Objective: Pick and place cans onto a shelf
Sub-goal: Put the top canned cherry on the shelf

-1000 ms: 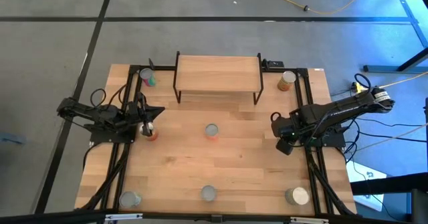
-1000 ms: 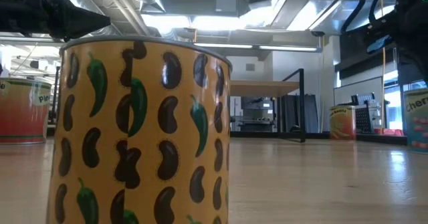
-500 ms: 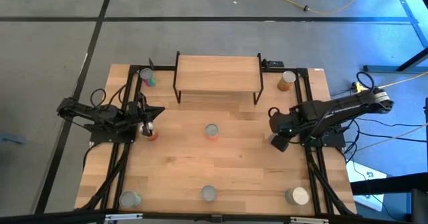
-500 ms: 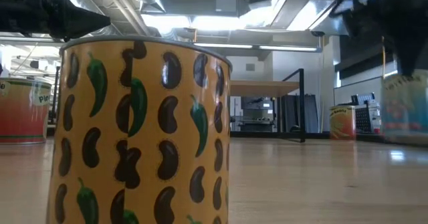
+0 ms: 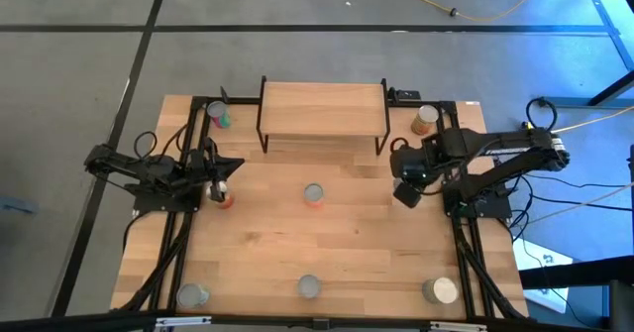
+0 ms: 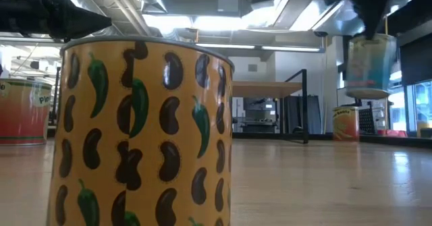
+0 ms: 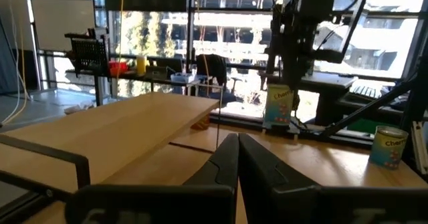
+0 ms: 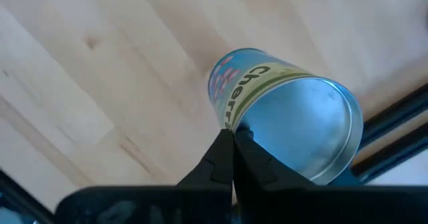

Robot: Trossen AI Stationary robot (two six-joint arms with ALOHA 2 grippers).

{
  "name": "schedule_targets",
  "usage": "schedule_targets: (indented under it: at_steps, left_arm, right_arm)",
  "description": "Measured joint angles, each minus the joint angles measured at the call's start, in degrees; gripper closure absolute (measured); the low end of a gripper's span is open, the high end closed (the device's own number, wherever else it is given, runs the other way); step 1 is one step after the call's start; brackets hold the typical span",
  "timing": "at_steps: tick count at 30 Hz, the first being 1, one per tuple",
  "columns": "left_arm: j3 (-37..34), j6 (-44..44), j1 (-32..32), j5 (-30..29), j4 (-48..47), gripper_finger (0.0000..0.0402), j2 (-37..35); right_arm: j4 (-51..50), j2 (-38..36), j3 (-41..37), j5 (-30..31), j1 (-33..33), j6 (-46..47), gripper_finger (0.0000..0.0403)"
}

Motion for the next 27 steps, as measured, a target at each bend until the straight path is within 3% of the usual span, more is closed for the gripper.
schedule_targets:
  at_steps: [5, 15, 27]
  left_arm:
    - [8.6, -2.8, 0.0, 0.2, -13.2, 0.0401, 3.2]
    - [30.6, -13.2, 0.0, 0.4, -40.2, 0.0401, 21.5]
    - [46.8, -18.8, 0.0, 2.0, -49.5, 0.0401, 37.6]
  right_arm:
    - [-0.9, 2.5, 4.3, 1.7, -2.6, -2.7, 0.0403]
    - [-3.7, 7.2, 14.7, 2.2, -8.3, -9.8, 0.0403]
    - [-4.9, 16.9, 35.5, 2.3, -17.4, -24.1, 0.0403]
